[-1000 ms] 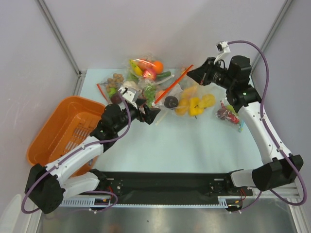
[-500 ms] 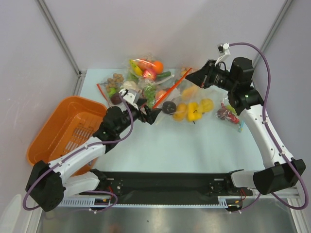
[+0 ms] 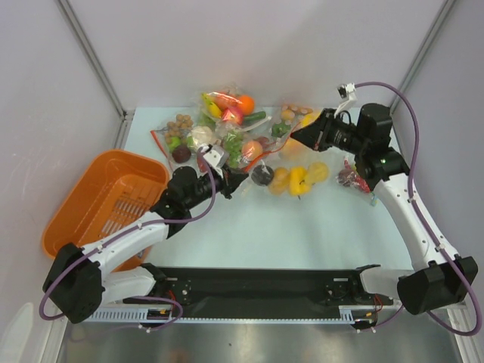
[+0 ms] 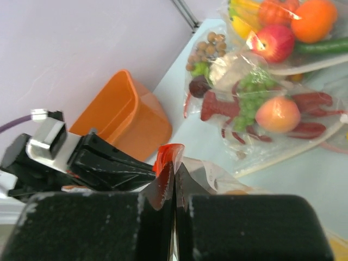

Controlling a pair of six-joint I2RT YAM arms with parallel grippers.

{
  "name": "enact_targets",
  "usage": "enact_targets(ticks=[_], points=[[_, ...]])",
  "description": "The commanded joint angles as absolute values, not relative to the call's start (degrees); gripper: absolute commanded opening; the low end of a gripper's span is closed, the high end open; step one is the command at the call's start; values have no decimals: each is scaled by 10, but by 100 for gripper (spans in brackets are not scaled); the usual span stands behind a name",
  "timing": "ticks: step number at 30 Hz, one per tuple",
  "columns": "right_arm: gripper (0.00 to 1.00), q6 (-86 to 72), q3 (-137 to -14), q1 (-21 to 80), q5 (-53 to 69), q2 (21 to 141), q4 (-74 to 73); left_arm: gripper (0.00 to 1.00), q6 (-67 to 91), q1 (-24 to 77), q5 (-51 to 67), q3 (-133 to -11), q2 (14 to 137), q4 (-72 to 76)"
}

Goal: Open the zip-top bag and remove the fake food

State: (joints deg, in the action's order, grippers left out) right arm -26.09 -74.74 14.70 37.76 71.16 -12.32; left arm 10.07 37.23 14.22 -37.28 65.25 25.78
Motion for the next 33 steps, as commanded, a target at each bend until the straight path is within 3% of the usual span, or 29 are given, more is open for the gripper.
enact_targets(ticks=[1, 4, 7, 8, 11, 13, 20, 26, 33], points=[[1, -234, -698, 145, 367, 679, -127, 0, 75, 375, 204, -400, 643, 244], [10, -213, -649, 142, 351, 654, -126, 0, 53, 379, 208, -416, 624, 195], [35, -189, -625, 134, 337, 638, -138, 0, 37, 389, 221, -447, 614, 136], [49, -166, -623, 129, 334, 634, -143, 0, 25, 393, 223, -459, 613, 94], [66, -124, -619, 104, 323, 617, -151, 0, 2, 409, 225, -516, 621, -2], [73, -110, -614, 81, 326, 601, -140, 0, -24, 421, 225, -557, 627, -57], [80, -7, -616, 58, 365, 556, -113, 0, -105, 442, 250, -642, 660, -247], [84, 18, -615, 61, 488, 547, -84, 0, -156, 445, 269, -674, 677, -315], [84, 48, -606, 176, 493, 576, -92, 0, -158, 445, 301, -643, 660, -302]])
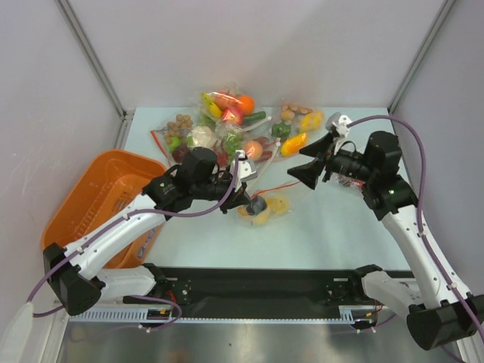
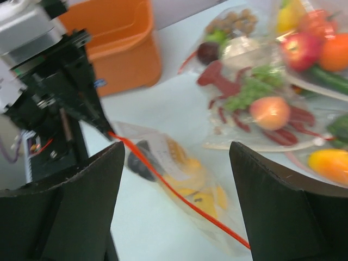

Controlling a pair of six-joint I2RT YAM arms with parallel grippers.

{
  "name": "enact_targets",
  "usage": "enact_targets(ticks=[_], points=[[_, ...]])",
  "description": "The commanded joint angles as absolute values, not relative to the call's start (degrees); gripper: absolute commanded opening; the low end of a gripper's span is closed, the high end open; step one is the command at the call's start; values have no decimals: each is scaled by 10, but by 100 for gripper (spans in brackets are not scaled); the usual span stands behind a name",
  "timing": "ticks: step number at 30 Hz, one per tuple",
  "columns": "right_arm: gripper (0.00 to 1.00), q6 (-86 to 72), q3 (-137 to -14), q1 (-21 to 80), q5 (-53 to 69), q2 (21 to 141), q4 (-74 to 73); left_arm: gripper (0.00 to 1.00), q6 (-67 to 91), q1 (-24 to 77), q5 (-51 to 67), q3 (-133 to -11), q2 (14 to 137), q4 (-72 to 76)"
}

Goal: Open the zip-top bag and remove the fake food

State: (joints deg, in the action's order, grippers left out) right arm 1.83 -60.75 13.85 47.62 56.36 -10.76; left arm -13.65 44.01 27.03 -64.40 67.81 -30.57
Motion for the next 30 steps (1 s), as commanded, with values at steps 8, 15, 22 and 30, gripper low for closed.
enact_targets(ticks=[8, 15, 22, 30], points=[[83, 85, -603, 269, 447, 617, -123, 0, -152, 445, 313, -617, 628, -289], [83, 106, -589, 335, 397, 642, -127, 0, -152, 445, 308, -613, 629, -291], [82, 114, -581, 354, 384, 671, -138, 0, -153, 445, 302, -612, 624, -290], [65, 102, -555, 356, 388, 677, -121, 0, -149, 445, 298, -606, 625, -279]])
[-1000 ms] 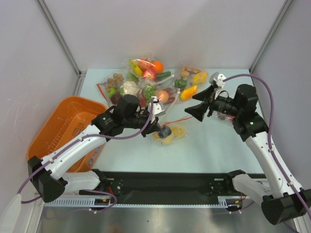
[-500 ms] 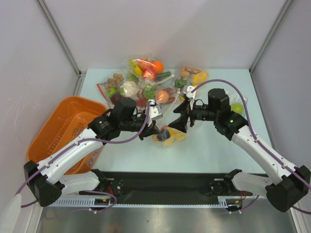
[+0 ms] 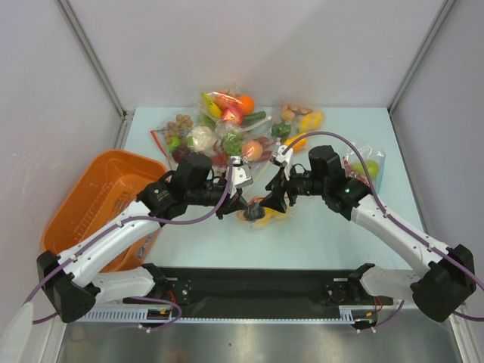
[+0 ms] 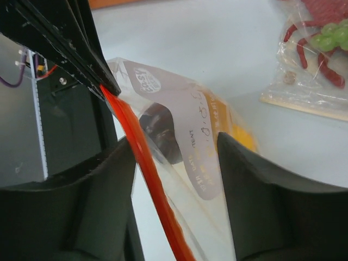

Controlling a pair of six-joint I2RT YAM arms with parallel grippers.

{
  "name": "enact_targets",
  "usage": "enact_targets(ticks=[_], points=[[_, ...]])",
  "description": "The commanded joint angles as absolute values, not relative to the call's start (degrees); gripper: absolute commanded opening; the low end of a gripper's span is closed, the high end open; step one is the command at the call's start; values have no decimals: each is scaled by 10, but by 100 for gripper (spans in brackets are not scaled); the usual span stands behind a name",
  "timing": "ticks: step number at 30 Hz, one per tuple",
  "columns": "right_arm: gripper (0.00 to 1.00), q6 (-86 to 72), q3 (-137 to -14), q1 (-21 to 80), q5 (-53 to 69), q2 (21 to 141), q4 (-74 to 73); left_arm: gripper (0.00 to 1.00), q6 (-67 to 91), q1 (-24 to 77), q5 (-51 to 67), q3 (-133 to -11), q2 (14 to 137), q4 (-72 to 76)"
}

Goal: Open the zip-top bag and remove the fake food

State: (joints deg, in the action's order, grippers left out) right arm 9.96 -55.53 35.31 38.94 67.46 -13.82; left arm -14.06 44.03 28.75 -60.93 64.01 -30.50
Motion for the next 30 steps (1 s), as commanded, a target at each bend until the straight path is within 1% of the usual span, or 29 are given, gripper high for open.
enact_targets(ticks=[1, 3, 4, 5, 6, 7, 9, 10, 12, 18, 21, 30], points=[[56, 103, -555, 357, 390, 680, -124, 0, -149, 445, 298, -605, 624, -273], [48, 105, -557, 356, 396, 680, -130, 2, -145, 445, 292, -599, 618, -263], [34, 105, -557, 357, 399, 681, -133, 15, -142, 445, 289, -596, 615, -251], [22, 106, -557, 357, 398, 682, -132, 28, -141, 445, 284, -593, 613, -246], [11, 105, -554, 356, 396, 679, -130, 38, -141, 445, 284, -587, 610, -242], [0, 103, -550, 356, 393, 676, -121, 56, -140, 445, 282, -586, 609, -237], [0, 100, -547, 353, 393, 673, -115, 79, -140, 445, 272, -584, 608, -236], [0, 93, -544, 352, 394, 672, -108, 85, -141, 445, 270, -584, 608, -235], [0, 82, -543, 337, 402, 671, -101, 90, -143, 445, 258, -580, 608, -233], [0, 36, -522, 282, 487, 654, -48, 95, -150, 445, 208, -563, 604, -217], [0, 22, -516, 268, 511, 653, -29, 95, -152, 443, 203, -559, 607, -213], [0, 3, -514, 258, 559, 653, -6, 95, -134, 434, 238, -532, 624, -150]])
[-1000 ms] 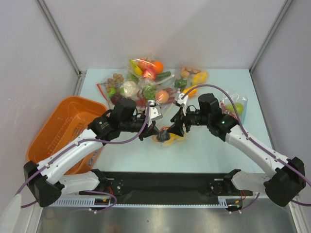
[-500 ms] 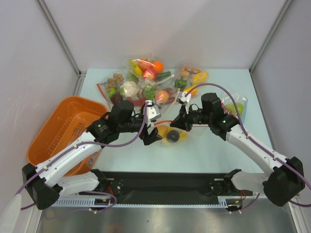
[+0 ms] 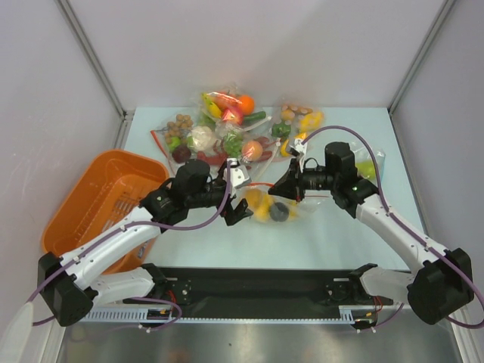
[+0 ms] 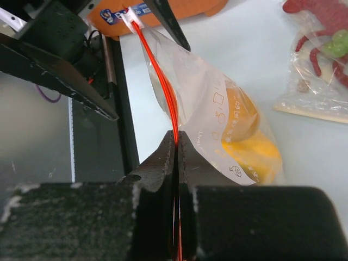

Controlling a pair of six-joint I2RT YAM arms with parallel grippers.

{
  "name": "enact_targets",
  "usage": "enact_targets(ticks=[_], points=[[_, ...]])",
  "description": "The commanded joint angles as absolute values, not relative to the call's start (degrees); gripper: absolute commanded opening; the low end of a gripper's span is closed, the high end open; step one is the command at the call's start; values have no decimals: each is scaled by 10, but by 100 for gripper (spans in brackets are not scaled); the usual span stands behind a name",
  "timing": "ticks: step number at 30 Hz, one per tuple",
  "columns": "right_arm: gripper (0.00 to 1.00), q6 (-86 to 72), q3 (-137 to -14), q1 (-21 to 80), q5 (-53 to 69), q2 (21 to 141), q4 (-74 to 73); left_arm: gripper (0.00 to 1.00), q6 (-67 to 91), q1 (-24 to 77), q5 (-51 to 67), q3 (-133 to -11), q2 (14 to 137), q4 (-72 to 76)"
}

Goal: Open the zip-top bag and remove the fake food

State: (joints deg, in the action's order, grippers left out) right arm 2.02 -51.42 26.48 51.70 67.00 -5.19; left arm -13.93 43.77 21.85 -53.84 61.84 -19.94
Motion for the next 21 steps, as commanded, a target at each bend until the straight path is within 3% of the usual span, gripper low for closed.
enact_targets(ticks=[1, 13, 17, 21], points=[[0, 3, -513, 255, 570, 650, -5, 95, -132, 434, 238, -531, 625, -148], [0, -26, -498, 227, 620, 637, 29, 92, -117, 414, 231, -514, 616, -112], [0, -31, -497, 225, 628, 640, 34, 78, -104, 414, 263, -511, 620, -99], [0, -29, -497, 223, 629, 642, 31, 57, -90, 414, 292, -510, 620, -86]])
